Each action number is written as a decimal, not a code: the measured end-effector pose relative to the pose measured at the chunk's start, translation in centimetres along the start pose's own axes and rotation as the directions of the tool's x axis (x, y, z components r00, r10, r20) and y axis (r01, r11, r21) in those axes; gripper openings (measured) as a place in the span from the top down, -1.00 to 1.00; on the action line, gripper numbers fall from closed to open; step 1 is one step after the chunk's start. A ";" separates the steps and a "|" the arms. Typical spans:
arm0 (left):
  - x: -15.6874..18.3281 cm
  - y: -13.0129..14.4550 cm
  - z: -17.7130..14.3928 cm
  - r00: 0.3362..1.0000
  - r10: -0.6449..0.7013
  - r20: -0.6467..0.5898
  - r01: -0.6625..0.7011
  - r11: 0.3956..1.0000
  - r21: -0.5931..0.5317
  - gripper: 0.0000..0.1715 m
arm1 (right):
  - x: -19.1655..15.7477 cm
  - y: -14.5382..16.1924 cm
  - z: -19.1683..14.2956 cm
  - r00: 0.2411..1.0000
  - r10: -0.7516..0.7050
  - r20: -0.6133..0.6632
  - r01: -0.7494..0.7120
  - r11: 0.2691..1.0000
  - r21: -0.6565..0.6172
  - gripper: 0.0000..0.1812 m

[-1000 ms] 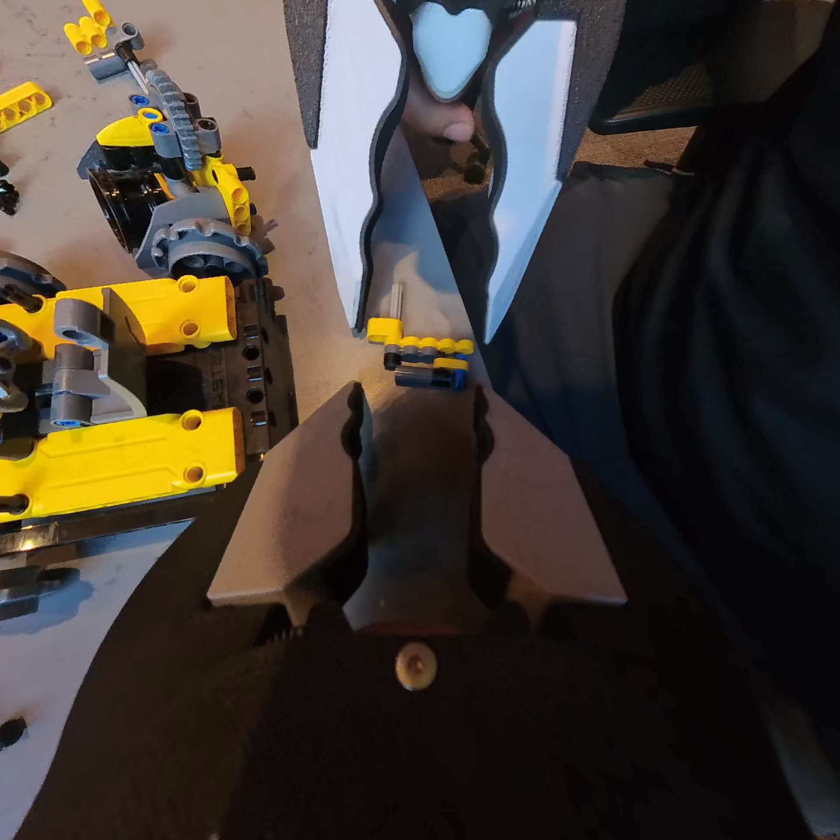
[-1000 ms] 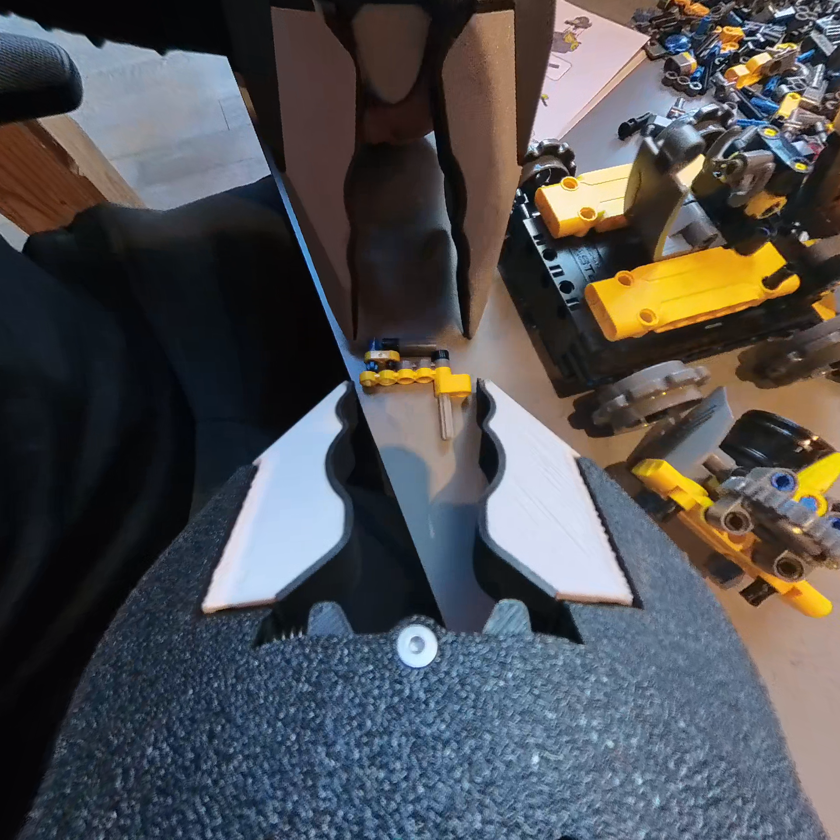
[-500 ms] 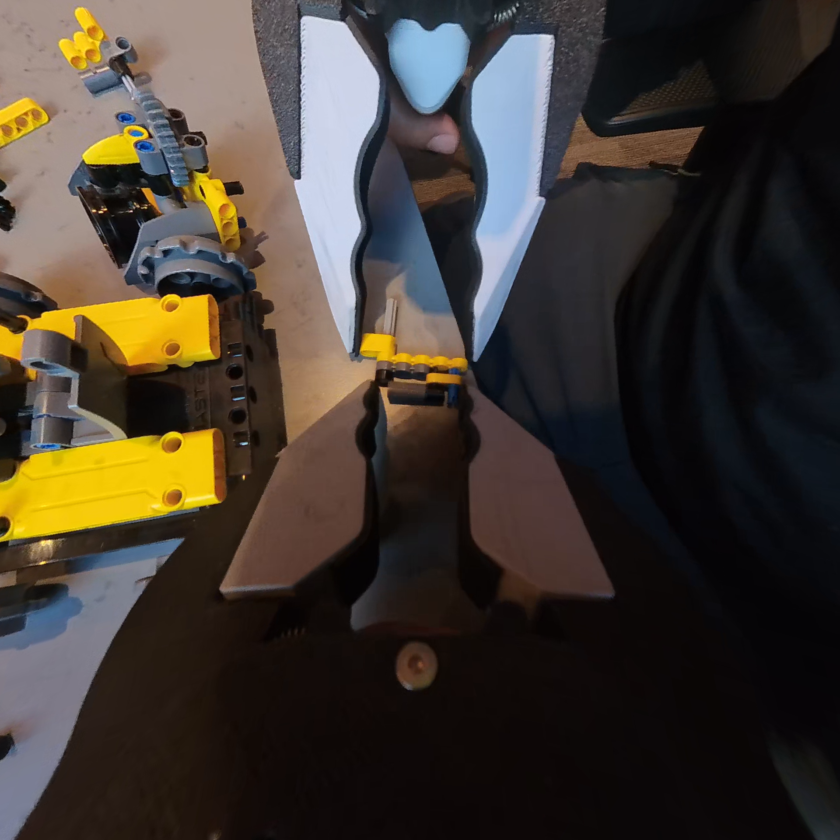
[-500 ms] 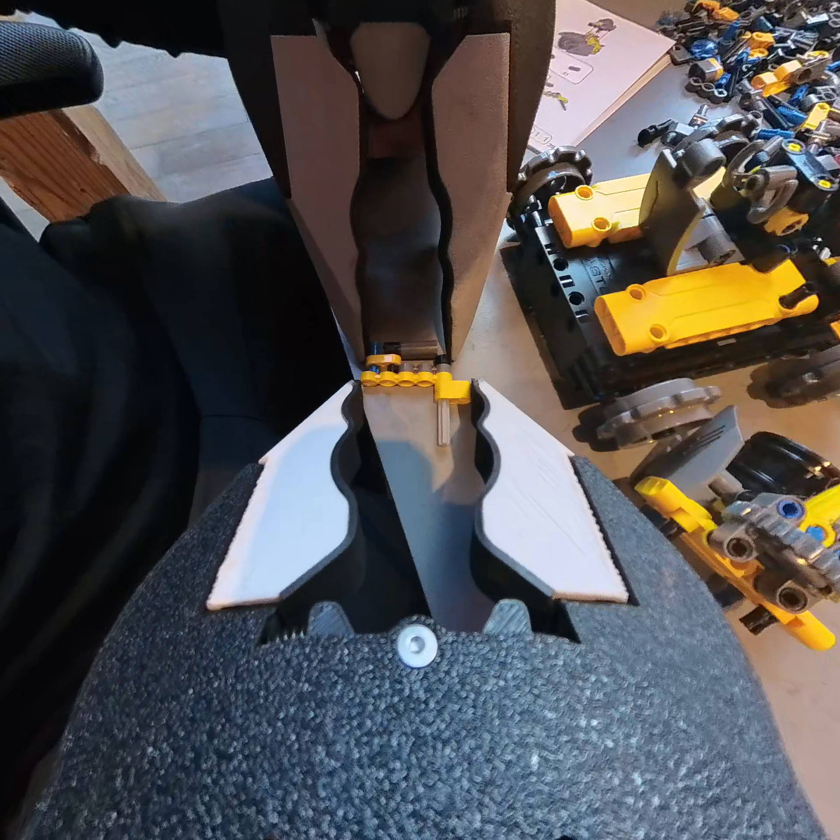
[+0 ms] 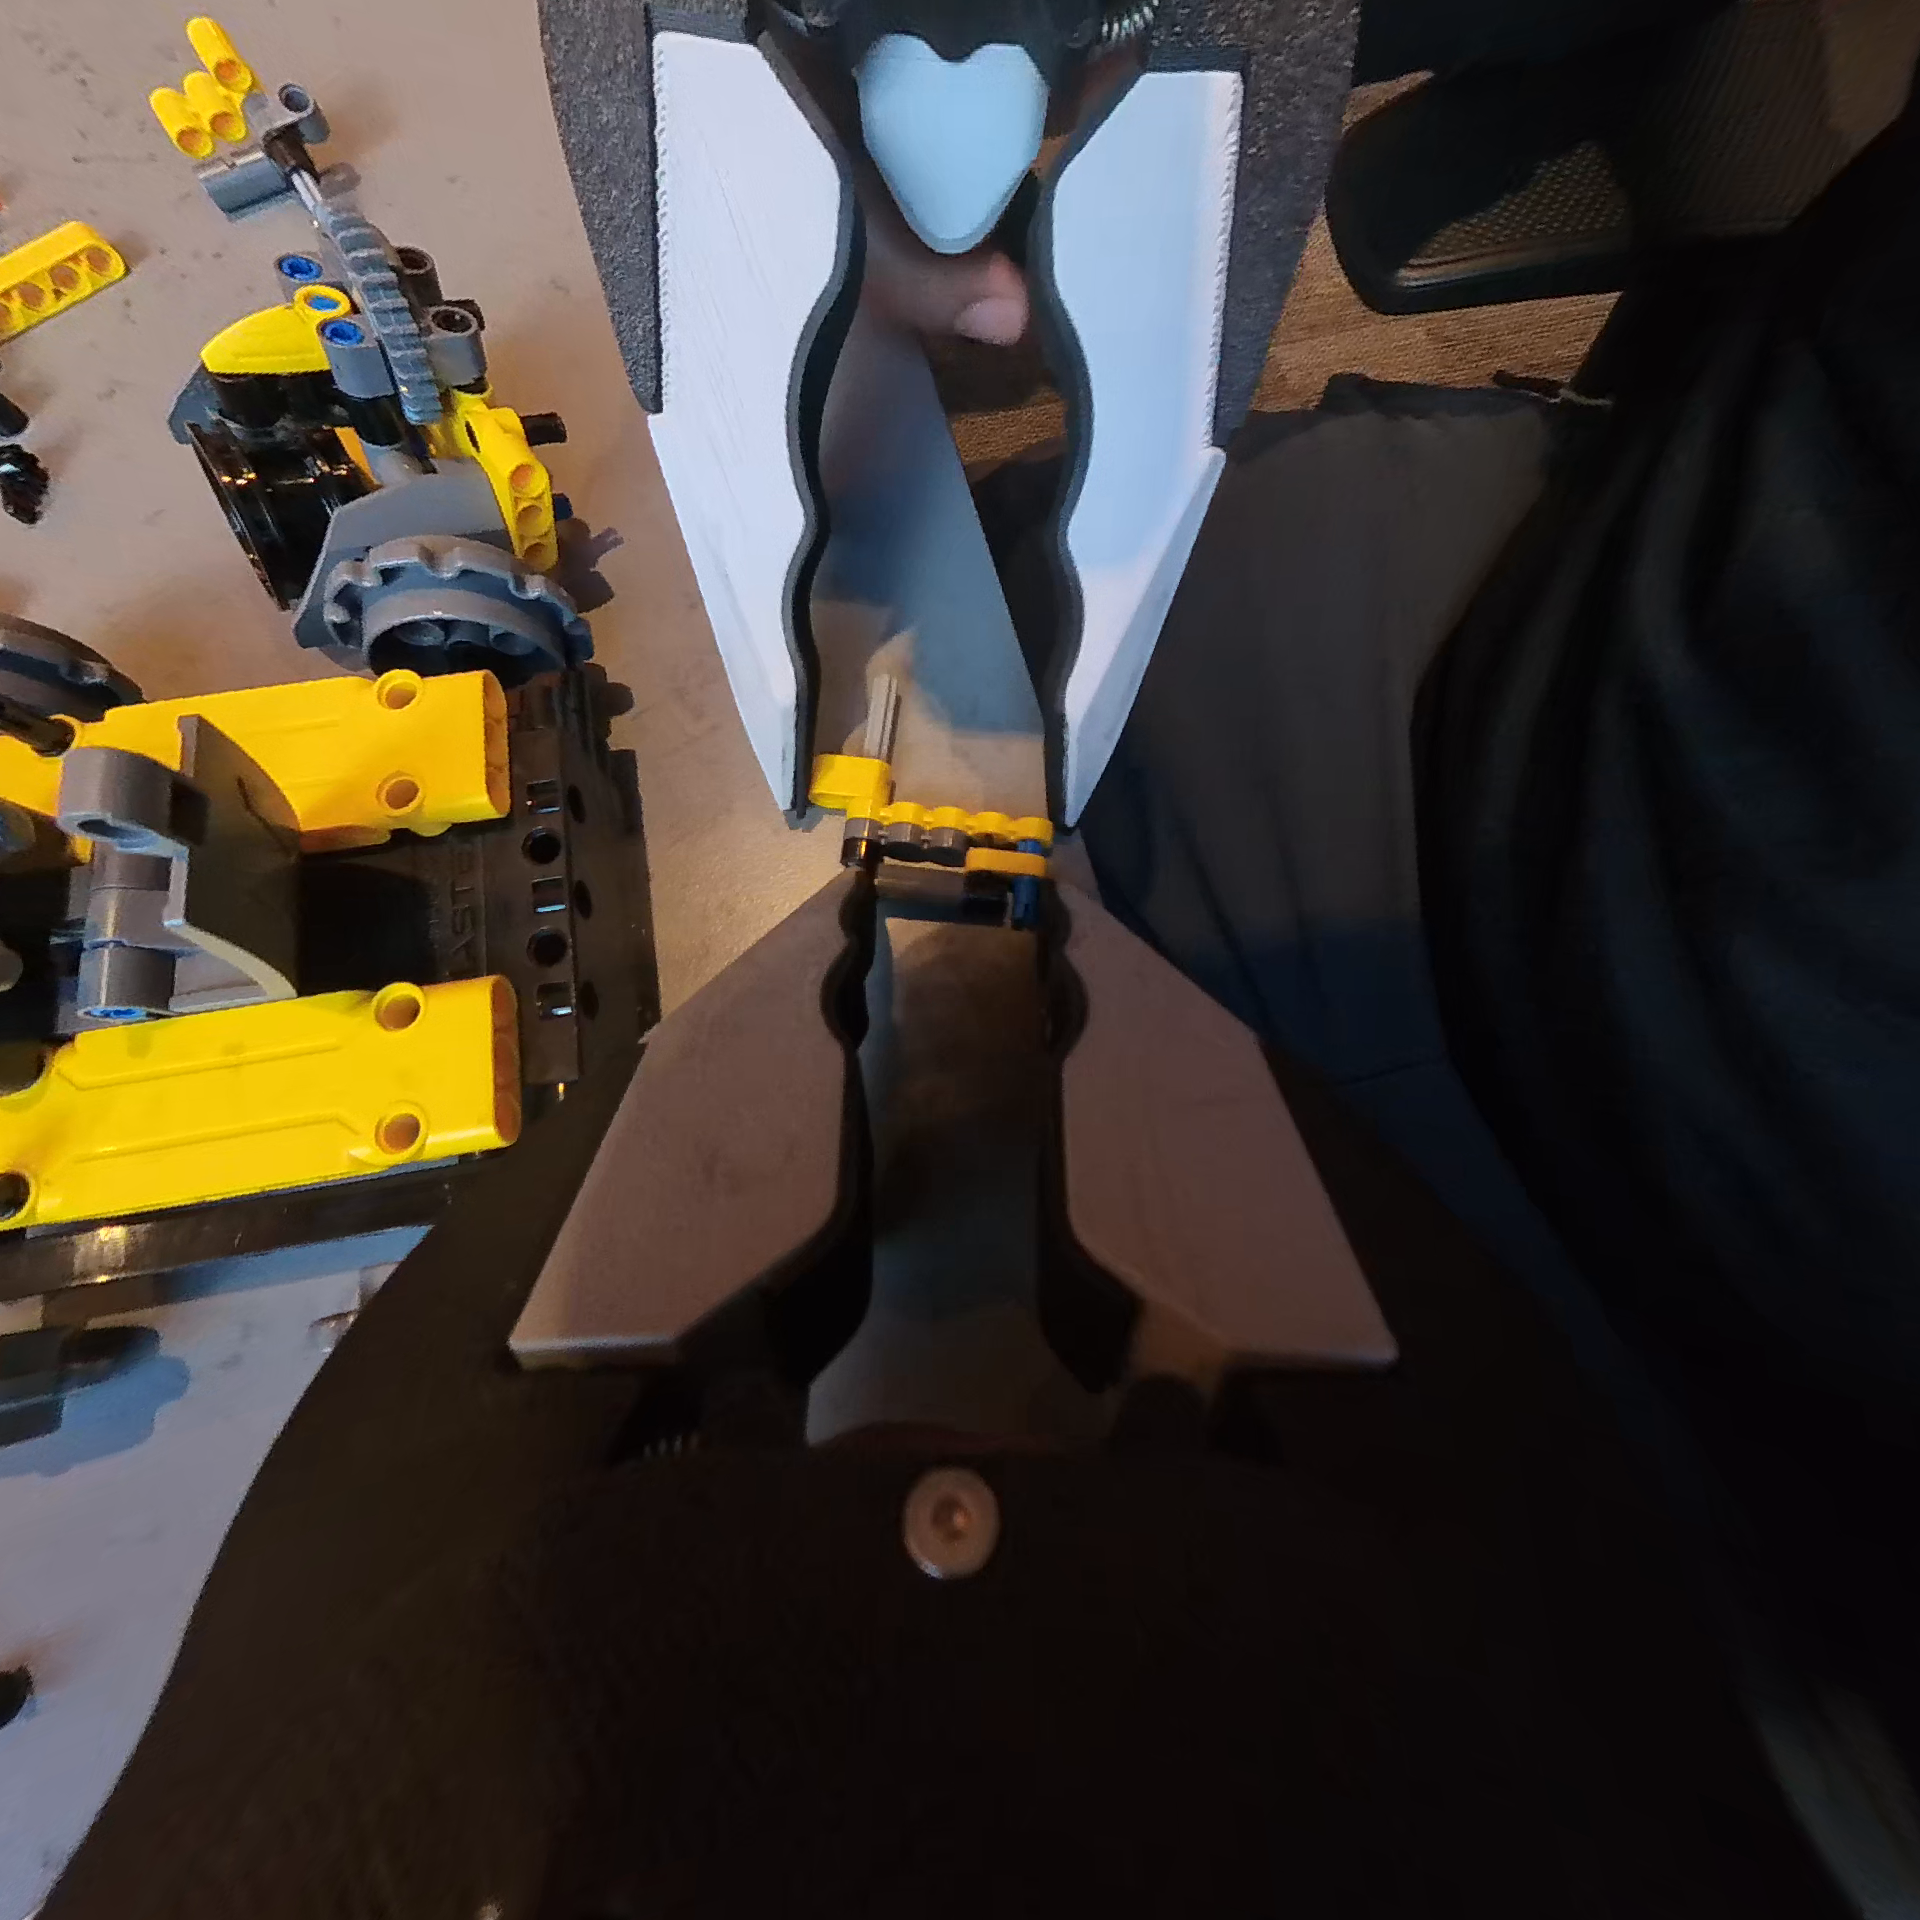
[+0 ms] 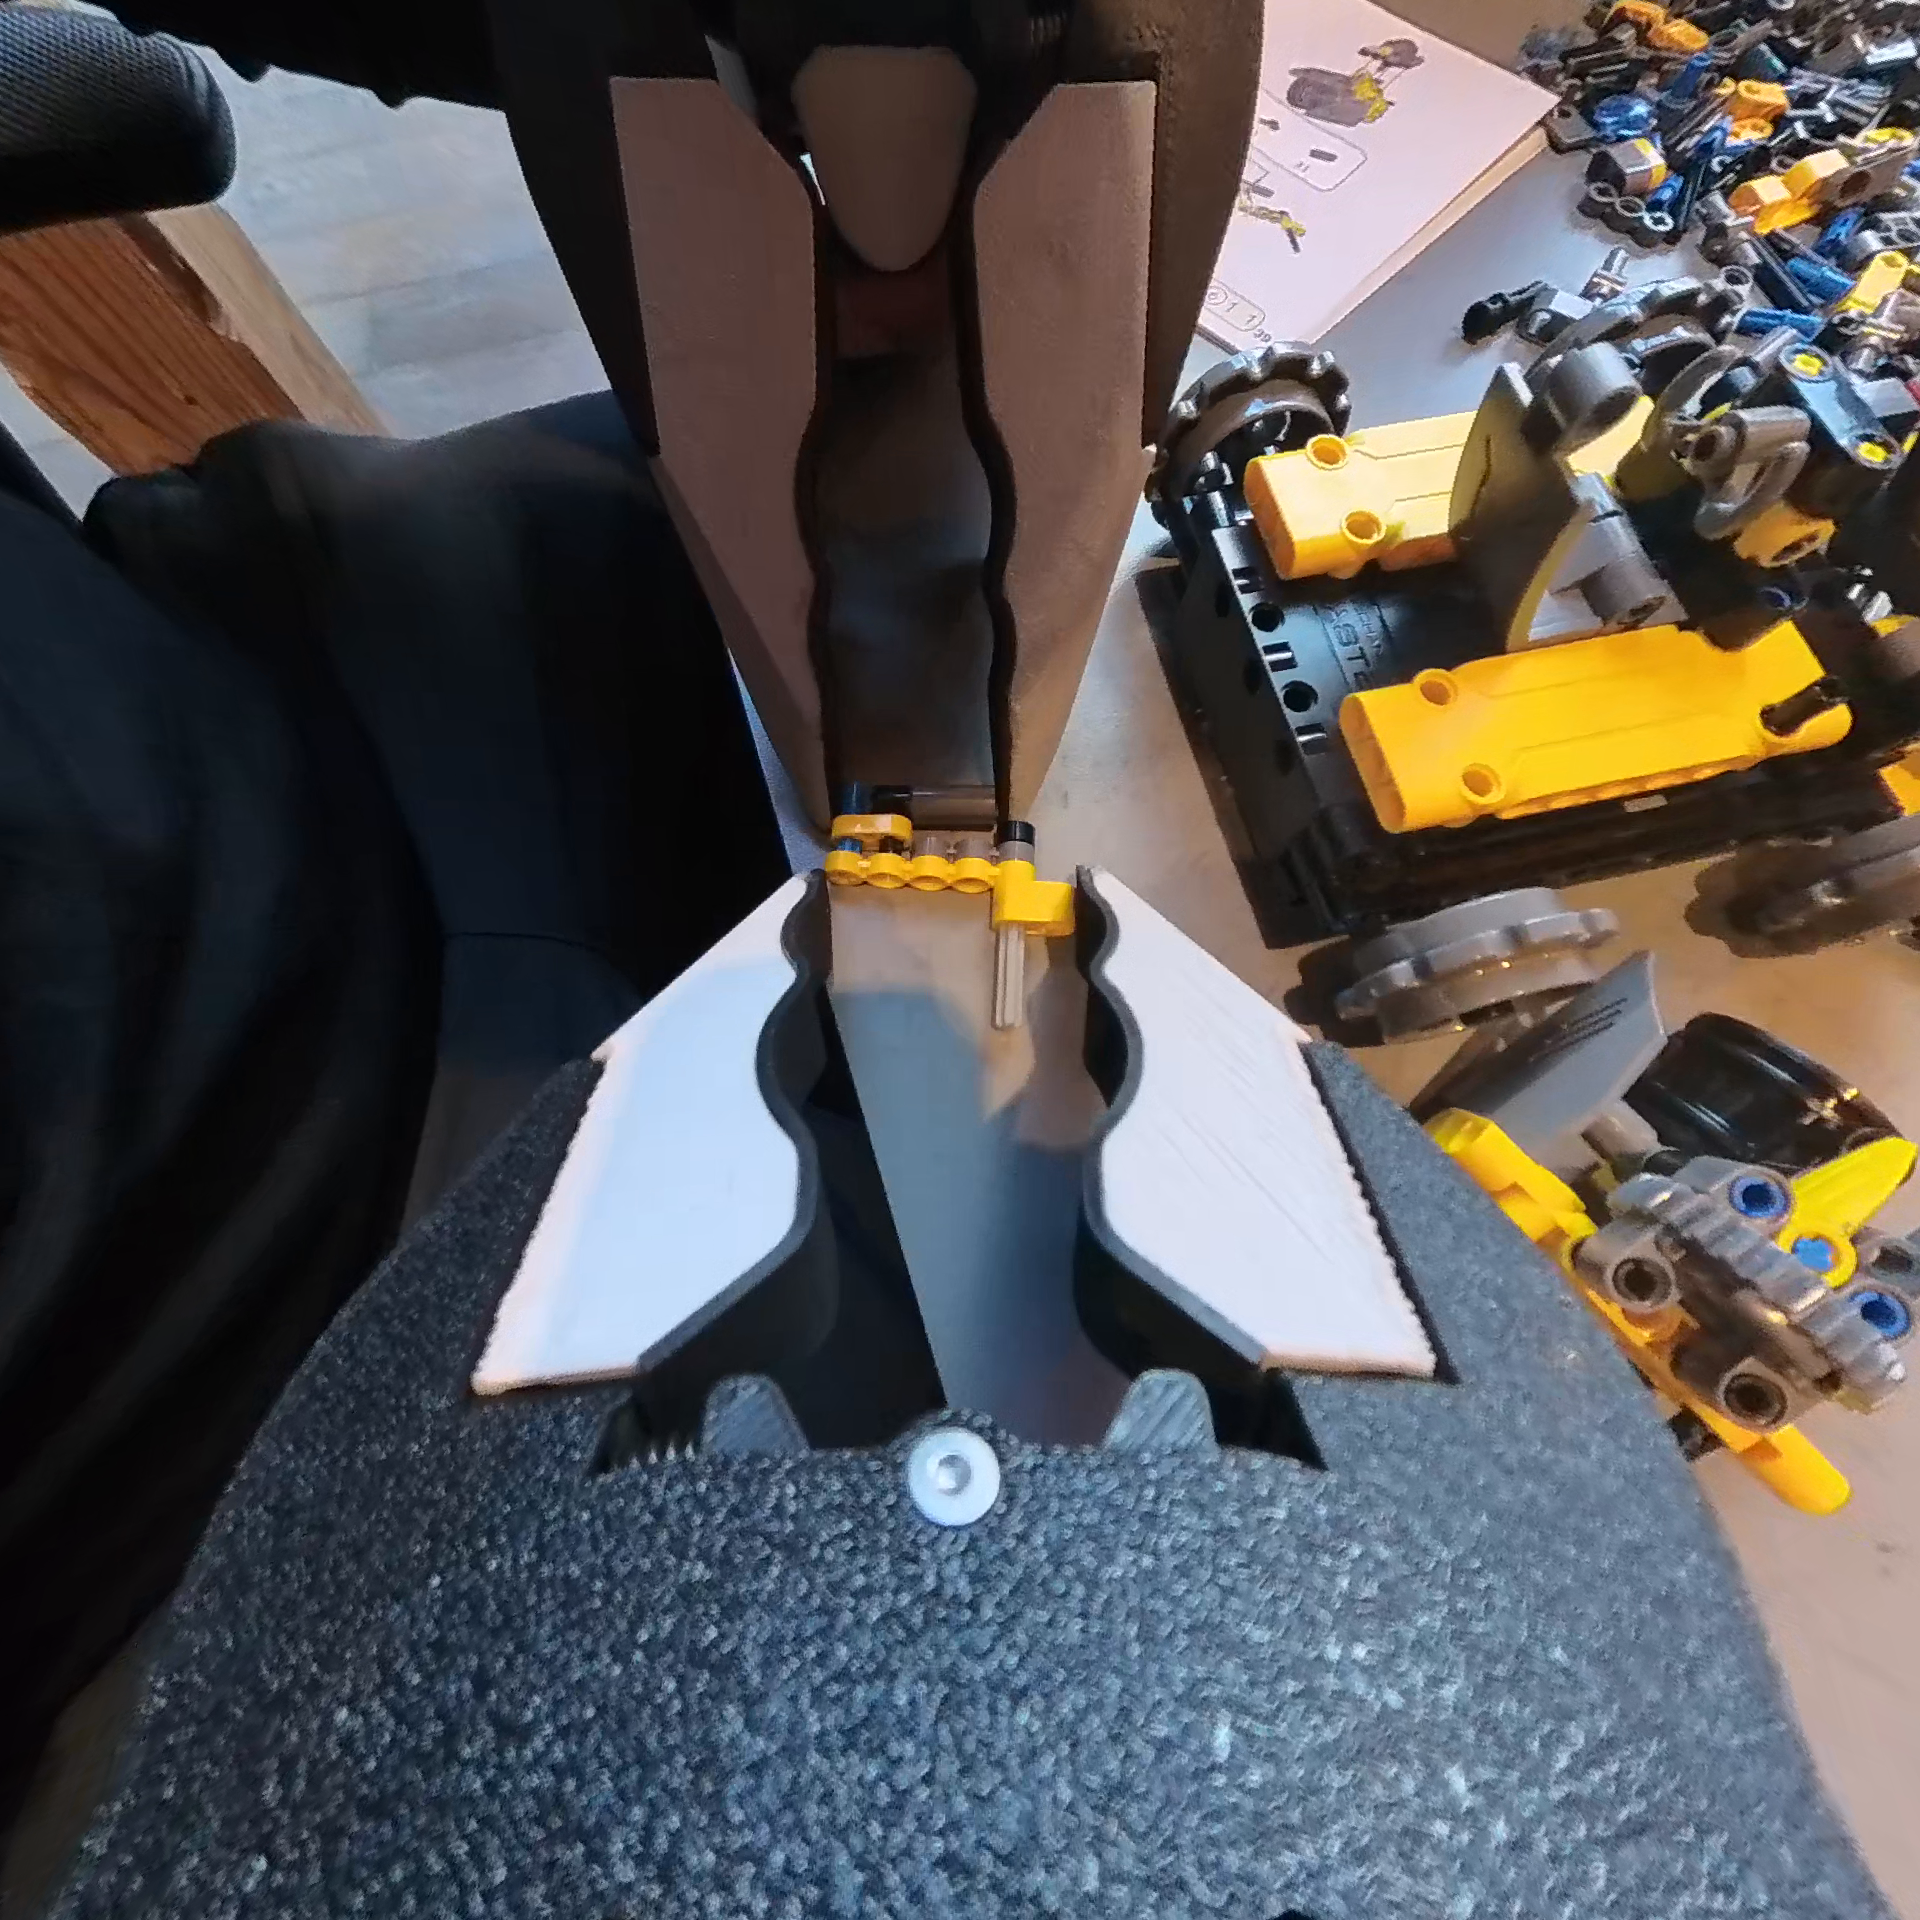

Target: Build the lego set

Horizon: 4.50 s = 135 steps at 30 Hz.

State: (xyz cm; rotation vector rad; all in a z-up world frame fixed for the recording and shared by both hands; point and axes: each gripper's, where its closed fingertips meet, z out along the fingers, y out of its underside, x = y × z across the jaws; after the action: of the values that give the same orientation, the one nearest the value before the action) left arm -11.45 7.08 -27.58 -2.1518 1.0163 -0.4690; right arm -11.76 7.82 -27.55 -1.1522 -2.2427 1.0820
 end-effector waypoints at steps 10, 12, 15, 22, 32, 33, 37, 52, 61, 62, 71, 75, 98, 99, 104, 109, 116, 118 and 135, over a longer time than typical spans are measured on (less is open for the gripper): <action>0.1 -0.1 -0.1 0.997 -0.061 -0.047 0.061 0.998 0.007 0.65 | 0.1 -0.3 -0.2 0.997 -0.062 -0.039 0.063 0.998 0.022 0.48; 0.2 -0.2 0.0 0.996 -0.065 -0.064 0.066 0.998 0.008 0.65 | 0.0 -0.3 -0.3 0.997 -0.068 -0.033 0.069 0.997 0.023 0.49; 0.1 -0.2 0.0 0.996 -0.067 -0.066 0.068 0.998 0.006 0.65 | -0.1 -0.1 0.0 0.999 -0.052 -0.015 0.052 0.999 0.005 0.49; 0.0 -0.2 0.1 0.998 -0.052 -0.037 0.052 0.999 0.006 0.65 | -0.4 -0.3 0.1 0.998 -0.060 -0.009 0.061 0.998 0.005 0.57; -0.5 0.0 -0.5 0.993 -0.113 -0.022 0.113 0.993 0.013 0.29 | 0.2 -0.3 -1.2 0.995 -0.087 -0.045 0.088 0.996 0.007 0.52; -0.4 0.2 -0.7 0.992 -0.121 -0.019 0.121 0.993 0.010 0.35 | 0.3 -0.3 -1.5 0.995 -0.092 -0.050 0.092 0.996 0.005 0.54; 0.8 0.2 -0.9 0.982 -0.188 -0.006 0.188 0.982 0.026 0.44 | 1.3 0.4 -2.2 0.986 -0.143 -0.081 0.140 0.989 -0.049 0.57; 0.4 -0.7 0.6 0.843 -0.394 0.365 0.378 0.918 0.120 0.60 | 1.1 -0.6 -0.5 0.964 -0.265 0.026 0.266 0.961 -0.072 0.56; 0.2 -0.5 0.5 0.825 -0.384 0.415 0.371 0.921 0.116 0.72 | 0.5 -0.8 0.0 0.885 -0.450 0.117 0.459 0.886 -0.061 0.60; 0.3 -0.5 0.6 0.827 -0.383 0.411 0.367 0.922 0.121 0.77 | 0.1 -0.9 0.1 0.869 -0.477 0.132 0.487 0.872 -0.054 0.59; 0.0 -0.2 0.1 0.827 -0.373 0.420 0.341 0.928 0.151 0.77 | -0.8 -0.9 0.7 0.816 -0.537 0.213 0.559 0.827 -0.054 0.85; 0.3 0.2 -0.3 0.835 -0.350 0.426 0.327 0.936 0.129 0.70 | -0.4 -1.0 0.8 0.825 -0.536 0.179 0.553 0.831 -0.057 0.86; 0.3 0.8 -1.0 0.868 -0.281 0.409 0.266 0.959 0.095 0.82 | -0.6 -1.0 1.2 0.864 -0.426 0.268 0.461 0.883 -0.083 0.84; 0.3 0.8 -1.0 0.871 -0.288 0.398 0.272 0.957 0.098 0.83 | -0.6 -0.9 1.2 0.869 -0.411 0.277 0.449 0.889 -0.089 0.84; 0.3 0.8 -1.0 0.875 -0.278 0.397 0.265 0.960 0.090 0.83 | -0.6 -0.9 1.3 0.873 -0.382 0.302 0.429 0.897 -0.107 0.83; 0.4 0.9 -1.0 0.881 -0.266 0.392 0.256 0.963 0.079 0.83 | -0.7 -0.9 1.3 0.869 -0.372 0.327 0.426 0.898 -0.110 0.84; 0.5 0.9 -1.0 0.885 -0.291 0.365 0.278 0.957 0.088 0.83 | -0.8 -0.8 1.3 0.866 -0.409 0.286 0.452 0.886 -0.101 0.85; 0.4 0.9 -1.0 0.883 -0.295 0.366 0.282 0.955 0.092 0.83 | -0.8 -0.8 1.3 0.865 -0.416 0.280 0.458 0.883 -0.104 0.85; 1.0 1.3 -4.6 0.765 -0.426 0.483 0.373 0.904 0.207 0.37 | 2.1 0.3 -5.3 0.962 -0.140 -0.233 0.129 0.990 -0.063 0.62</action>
State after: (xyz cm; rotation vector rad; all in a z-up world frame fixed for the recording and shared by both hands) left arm -14.16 3.74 -25.31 -2.2246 0.2196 -0.1017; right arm -9.47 12.03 -24.45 -1.0687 -2.1338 0.7969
